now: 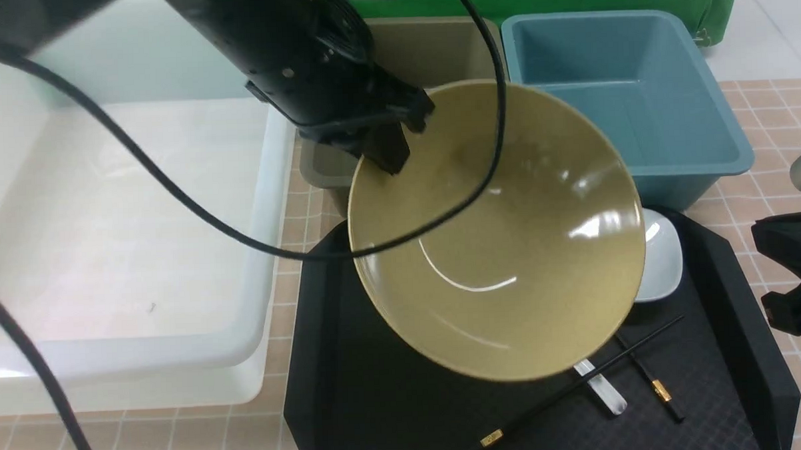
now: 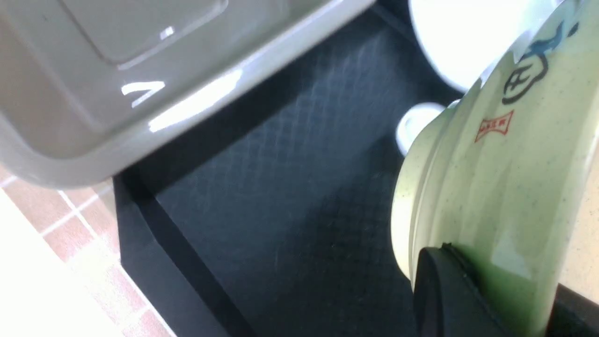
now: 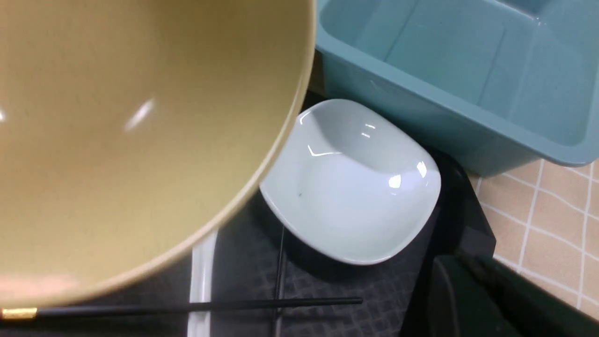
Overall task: On brown table put chopsticks spoon bowls plates into blue grey white boxes.
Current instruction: 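Place the tan bowl onto the bowl stack in the left bin with the left gripper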
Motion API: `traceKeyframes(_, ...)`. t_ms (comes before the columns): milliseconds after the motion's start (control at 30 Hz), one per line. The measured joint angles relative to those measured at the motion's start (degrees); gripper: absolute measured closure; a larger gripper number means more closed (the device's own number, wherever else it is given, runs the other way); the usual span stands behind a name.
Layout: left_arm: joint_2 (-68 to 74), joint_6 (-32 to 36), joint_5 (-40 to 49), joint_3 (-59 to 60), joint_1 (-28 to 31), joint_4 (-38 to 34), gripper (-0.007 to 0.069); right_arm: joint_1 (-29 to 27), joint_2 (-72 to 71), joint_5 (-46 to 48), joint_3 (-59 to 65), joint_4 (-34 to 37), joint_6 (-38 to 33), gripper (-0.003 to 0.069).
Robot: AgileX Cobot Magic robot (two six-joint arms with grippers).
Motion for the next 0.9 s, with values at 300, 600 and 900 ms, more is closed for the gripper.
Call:
traceKeyframes(300, -6.1, -0.28, -7.92, 7.78, 0.91, -1.36, 0.0615, 0.0, 0.0, -0.21, 0.0, 0.0, -0.44, 0.0609)
traceKeyframes(600, -21.74, -5.23, -28.3, 23.26, 4.5, -3.4, 0.0615, 0.0, 0.0, -0.8, 0.0, 0.0, -0.69, 0.0609)
traceKeyframes(900, -31.83, -6.29, -28.38, 24.72, 28.34, -2.72, 0.0615, 0.0, 0.0, -0.94, 0.0, 0.0, -0.65, 0.0609)
